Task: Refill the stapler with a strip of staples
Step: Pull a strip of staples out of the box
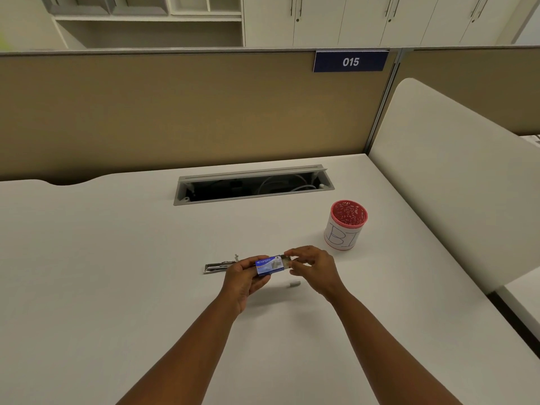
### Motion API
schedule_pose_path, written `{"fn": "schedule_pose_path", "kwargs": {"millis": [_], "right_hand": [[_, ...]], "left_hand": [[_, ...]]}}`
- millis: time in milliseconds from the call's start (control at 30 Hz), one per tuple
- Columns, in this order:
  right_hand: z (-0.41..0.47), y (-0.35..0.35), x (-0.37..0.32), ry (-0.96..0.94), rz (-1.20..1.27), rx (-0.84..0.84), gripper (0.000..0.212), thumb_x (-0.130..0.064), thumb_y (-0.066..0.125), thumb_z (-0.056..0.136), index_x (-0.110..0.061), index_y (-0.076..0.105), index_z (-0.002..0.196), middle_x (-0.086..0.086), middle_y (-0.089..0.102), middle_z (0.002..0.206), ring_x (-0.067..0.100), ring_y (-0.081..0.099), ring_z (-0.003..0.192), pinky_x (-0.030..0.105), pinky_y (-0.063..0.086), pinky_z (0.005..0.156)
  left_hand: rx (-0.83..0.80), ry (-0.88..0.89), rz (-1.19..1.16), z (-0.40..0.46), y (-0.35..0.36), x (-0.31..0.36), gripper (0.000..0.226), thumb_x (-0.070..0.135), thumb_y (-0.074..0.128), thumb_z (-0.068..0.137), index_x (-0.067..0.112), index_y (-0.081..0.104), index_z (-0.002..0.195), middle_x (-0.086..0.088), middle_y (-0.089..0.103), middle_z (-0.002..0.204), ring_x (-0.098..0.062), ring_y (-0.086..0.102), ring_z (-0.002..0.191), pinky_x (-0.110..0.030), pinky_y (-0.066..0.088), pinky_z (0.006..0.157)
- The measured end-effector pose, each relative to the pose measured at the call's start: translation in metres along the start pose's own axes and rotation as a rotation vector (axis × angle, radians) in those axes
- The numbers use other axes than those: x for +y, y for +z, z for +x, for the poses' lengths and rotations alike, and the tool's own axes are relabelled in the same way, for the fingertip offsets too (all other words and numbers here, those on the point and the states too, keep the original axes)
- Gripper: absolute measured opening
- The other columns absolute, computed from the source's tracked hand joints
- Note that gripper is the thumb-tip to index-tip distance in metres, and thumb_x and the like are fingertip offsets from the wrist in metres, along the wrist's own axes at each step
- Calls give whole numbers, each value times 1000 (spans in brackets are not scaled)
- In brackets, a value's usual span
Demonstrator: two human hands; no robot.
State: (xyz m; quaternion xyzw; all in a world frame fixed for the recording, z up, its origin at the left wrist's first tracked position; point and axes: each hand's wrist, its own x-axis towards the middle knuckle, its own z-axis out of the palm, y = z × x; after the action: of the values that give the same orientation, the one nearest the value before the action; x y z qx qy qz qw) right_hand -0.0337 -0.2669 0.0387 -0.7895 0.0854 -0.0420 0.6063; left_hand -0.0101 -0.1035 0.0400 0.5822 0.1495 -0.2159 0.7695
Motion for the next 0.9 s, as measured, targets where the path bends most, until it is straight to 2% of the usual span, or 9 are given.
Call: {"fn": "schedule_pose_path", "kwargs": {"millis": [133,267,367,467,667,800,900], "right_hand": [[-3,4,-2,132,189,-10,18,-2,56,86,2,67,100,15,67,98,23,64,85,17,58,63],[-6,7,-4,223,282,73,15,4,59,82,-2,70,90,15,69,88,24,64,77,18,58,59],[-6,9,-6,263,295,123,16,2,63,79,-8,67,91,12,66,77,20,66,70,18,57,55],[-7,11,-7,319,324,186,12,1,68,76,-6,68,85,14,68,78,16,65,64,18,57,56],[-7,12,-10,335,192,230,9,-2,67,77,-5,70,84,14,69,80,16,66,64,14,55,50],[-8,12,-12,265,106,207,11,-3,67,78,-3,71,88,18,72,89,20,67,69,14,56,53],[-9,15,-15,218,-3,228,13,-6,67,78,-4,72,90,17,73,91,21,67,69,25,60,64]], "left_hand": [[-5,10,9,-1,-1,0,23,-6,53,86,11,68,84,-15,66,97,-21,66,78,-16,57,52],[-22,24,53,-2,-1,-1,23,-5,53,86,11,69,88,-8,69,86,-19,67,76,-16,57,53],[-31,36,74,-2,-2,-1,27,-5,52,86,16,68,81,-6,70,84,-18,67,77,-17,57,53],[-45,45,84,-4,-2,0,28,-5,52,86,17,68,80,-4,71,83,-17,68,76,-17,57,54],[-79,53,96,-7,-1,-1,28,-6,51,86,16,67,80,-5,70,85,-17,67,76,-18,58,56],[-54,51,93,-7,0,0,26,-5,51,87,15,66,82,-10,68,88,-19,66,77,-17,58,55],[-42,56,100,-7,1,1,24,-4,52,87,15,66,82,-13,67,94,-20,66,77,-17,58,55]]}}
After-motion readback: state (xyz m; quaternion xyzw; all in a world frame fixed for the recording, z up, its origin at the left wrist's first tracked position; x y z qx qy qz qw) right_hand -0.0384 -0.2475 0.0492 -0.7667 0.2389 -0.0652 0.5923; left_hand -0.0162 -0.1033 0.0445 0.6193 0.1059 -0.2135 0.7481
